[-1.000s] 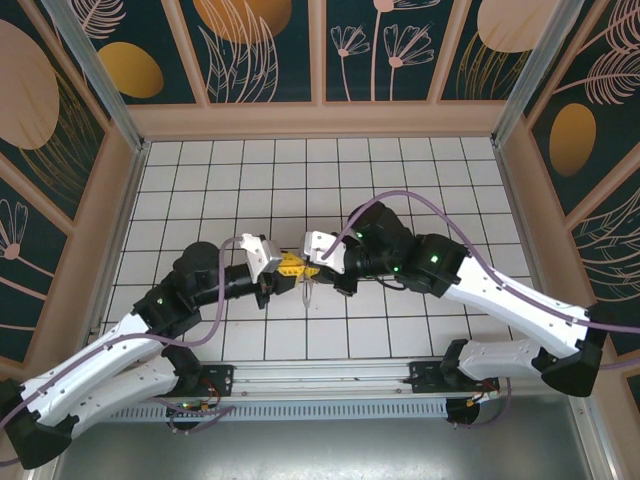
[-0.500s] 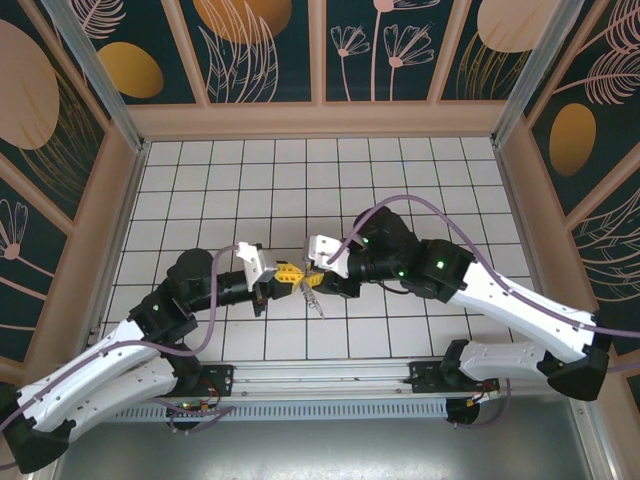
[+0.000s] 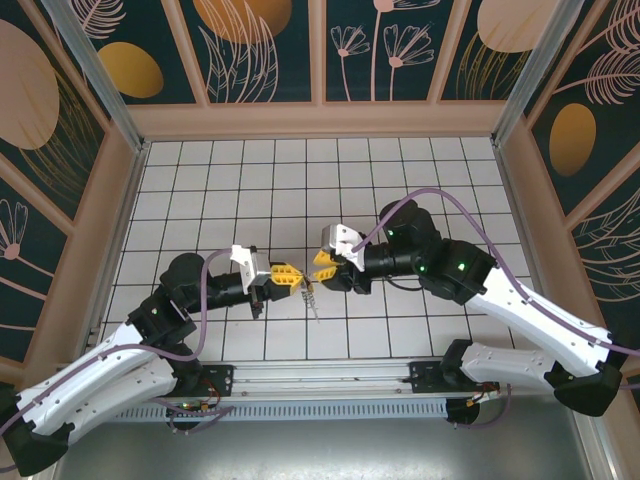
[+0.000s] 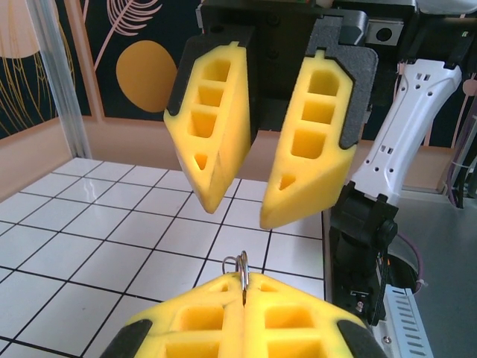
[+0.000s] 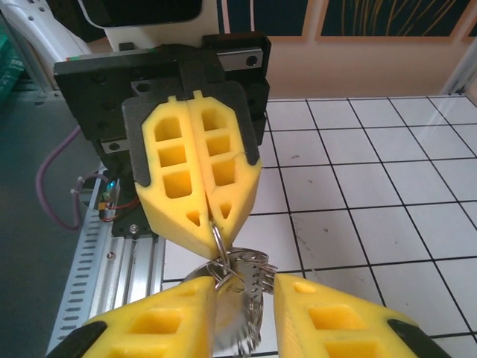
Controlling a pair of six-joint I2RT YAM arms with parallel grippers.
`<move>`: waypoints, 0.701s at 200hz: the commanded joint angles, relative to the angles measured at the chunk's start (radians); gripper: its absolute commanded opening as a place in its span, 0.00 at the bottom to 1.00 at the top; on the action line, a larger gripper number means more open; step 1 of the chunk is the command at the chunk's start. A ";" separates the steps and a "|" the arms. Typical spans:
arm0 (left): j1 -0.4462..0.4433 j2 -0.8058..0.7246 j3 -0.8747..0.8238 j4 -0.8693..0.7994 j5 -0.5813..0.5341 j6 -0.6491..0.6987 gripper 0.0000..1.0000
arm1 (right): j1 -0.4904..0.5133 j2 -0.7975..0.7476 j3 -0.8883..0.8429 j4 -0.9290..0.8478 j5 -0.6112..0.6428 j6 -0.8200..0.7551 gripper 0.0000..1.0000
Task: Put the keys on the keyring
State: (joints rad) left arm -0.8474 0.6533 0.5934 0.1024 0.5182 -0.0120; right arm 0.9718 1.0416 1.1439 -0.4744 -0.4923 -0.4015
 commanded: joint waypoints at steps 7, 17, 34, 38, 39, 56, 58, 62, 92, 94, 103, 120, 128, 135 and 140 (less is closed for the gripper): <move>-0.004 -0.018 0.002 0.062 0.035 -0.011 0.00 | -0.004 0.034 0.003 0.004 -0.040 0.015 0.28; -0.004 -0.017 0.003 0.062 0.037 -0.011 0.00 | -0.005 0.041 0.005 0.002 -0.042 0.013 0.29; -0.004 -0.017 0.003 0.065 0.043 -0.010 0.00 | -0.004 0.045 0.004 0.003 -0.048 0.009 0.28; -0.004 -0.017 0.003 0.065 0.044 -0.010 0.00 | -0.004 0.045 0.004 0.002 -0.048 0.009 0.29; -0.004 -0.017 0.003 0.065 0.045 -0.011 0.00 | -0.004 0.045 0.004 0.003 -0.048 0.009 0.28; -0.004 -0.018 0.003 0.069 0.053 -0.012 0.00 | -0.007 0.049 0.002 0.003 -0.050 0.007 0.27; -0.004 -0.017 0.004 0.069 0.053 -0.011 0.00 | -0.007 0.049 0.002 0.003 -0.051 0.007 0.27; -0.003 -0.018 0.003 0.071 0.055 -0.012 0.00 | -0.006 0.051 0.002 0.004 -0.051 0.007 0.26; -0.004 -0.016 0.003 0.072 0.056 -0.011 0.00 | -0.010 0.054 0.001 0.006 -0.060 0.003 0.14; -0.003 -0.016 0.003 0.072 0.056 -0.012 0.00 | -0.010 0.054 0.001 0.005 -0.060 0.003 0.13; -0.005 -0.016 0.004 0.072 0.055 -0.011 0.00 | -0.010 0.055 0.001 0.002 -0.061 0.001 0.09; -0.004 -0.019 0.003 0.075 0.053 -0.012 0.00 | -0.014 0.053 -0.001 -0.004 -0.068 -0.002 0.02; -0.004 -0.020 0.003 0.077 0.051 -0.013 0.00 | -0.016 0.053 -0.004 -0.005 -0.069 -0.002 0.00; -0.004 -0.022 0.004 0.081 0.053 -0.014 0.00 | -0.017 0.055 -0.004 -0.007 -0.071 -0.002 0.00; -0.004 -0.023 0.003 0.083 0.053 -0.014 0.00 | -0.020 0.055 -0.007 -0.008 -0.072 -0.003 0.00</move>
State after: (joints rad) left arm -0.8471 0.6491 0.5934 0.1200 0.5388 -0.0120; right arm 0.9680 1.0916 1.1439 -0.4801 -0.5594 -0.4057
